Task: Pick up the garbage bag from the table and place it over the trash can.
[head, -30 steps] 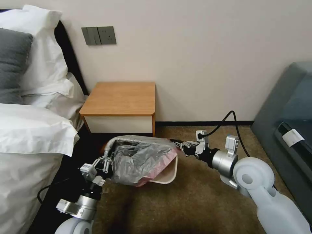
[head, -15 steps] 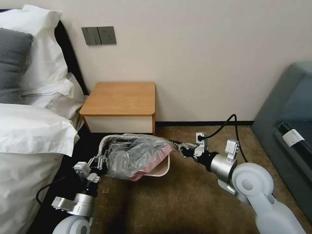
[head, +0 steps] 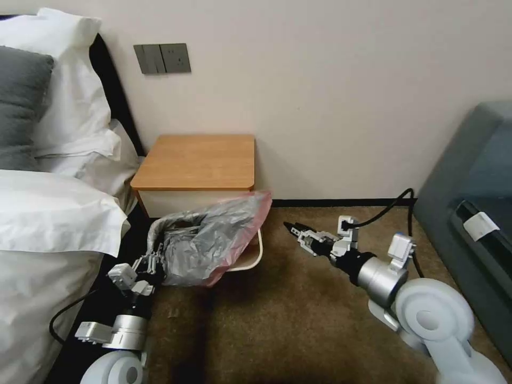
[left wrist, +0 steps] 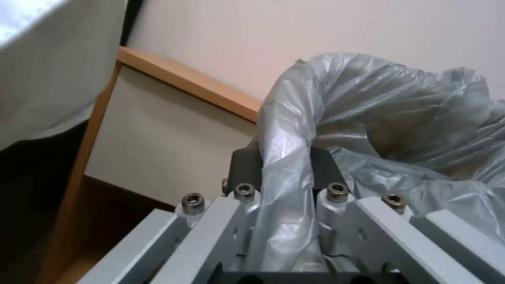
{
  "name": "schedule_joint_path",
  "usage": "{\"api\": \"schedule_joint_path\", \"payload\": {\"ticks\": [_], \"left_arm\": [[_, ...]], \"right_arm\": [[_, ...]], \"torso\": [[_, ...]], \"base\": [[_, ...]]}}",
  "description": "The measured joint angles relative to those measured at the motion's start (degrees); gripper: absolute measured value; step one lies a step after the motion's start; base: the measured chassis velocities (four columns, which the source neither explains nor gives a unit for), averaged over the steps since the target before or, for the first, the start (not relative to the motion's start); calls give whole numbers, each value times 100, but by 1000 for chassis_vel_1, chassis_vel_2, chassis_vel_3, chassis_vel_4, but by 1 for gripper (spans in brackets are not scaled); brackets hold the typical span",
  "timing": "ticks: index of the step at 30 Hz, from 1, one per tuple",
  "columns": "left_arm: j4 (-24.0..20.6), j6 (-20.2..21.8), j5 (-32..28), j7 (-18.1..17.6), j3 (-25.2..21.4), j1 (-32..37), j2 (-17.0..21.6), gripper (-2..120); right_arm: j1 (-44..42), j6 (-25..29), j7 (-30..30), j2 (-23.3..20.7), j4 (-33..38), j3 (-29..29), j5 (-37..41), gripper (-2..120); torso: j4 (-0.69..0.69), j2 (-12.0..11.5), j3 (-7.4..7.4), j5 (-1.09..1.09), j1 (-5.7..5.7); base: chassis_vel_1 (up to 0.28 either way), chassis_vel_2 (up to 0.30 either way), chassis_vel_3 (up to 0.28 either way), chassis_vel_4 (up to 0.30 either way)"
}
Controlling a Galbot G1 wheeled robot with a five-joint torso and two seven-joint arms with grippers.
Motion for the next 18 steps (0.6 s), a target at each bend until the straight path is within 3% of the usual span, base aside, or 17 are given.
{"api": "schedule_joint_path", "payload": {"ticks": [3, 5, 6, 9, 12, 18], "left_arm": [[0, 0, 53, -35, -1, -6, 0, 8], [0, -3, 179, -67, 15, -11, -7, 8], [0, -3, 179, -67, 15, -11, -7, 8], [-34, -12, 282, -101, 47, -15, -26, 8], [-70, -20, 359, -111, 61, -16, -28, 8], [-131, -70, 508, -146, 67, -14, -16, 8]], "right_arm": [[-45, -45, 364, 3, 296, -96, 429, 72], [6, -133, 1162, 64, 607, -362, 1395, 84], [6, -133, 1162, 64, 607, -362, 1395, 84], [153, -147, 2004, 182, 643, -637, 2554, 96], [252, -89, 2359, 286, 644, -925, 3004, 99], [413, 115, 2840, 560, 559, -1423, 3144, 100]], "torso": [[0, 0, 0, 0, 0], [0, 0, 0, 0, 0], [0, 0, 0, 0, 0], [0, 1, 0, 0, 0], [0, 1, 0, 0, 0], [0, 1, 0, 0, 0]], "base": [[0, 0, 0, 0], [0, 0, 0, 0], [0, 0, 0, 0], [0, 0, 0, 0], [0, 0, 0, 0], [0, 0, 0, 0]]}}
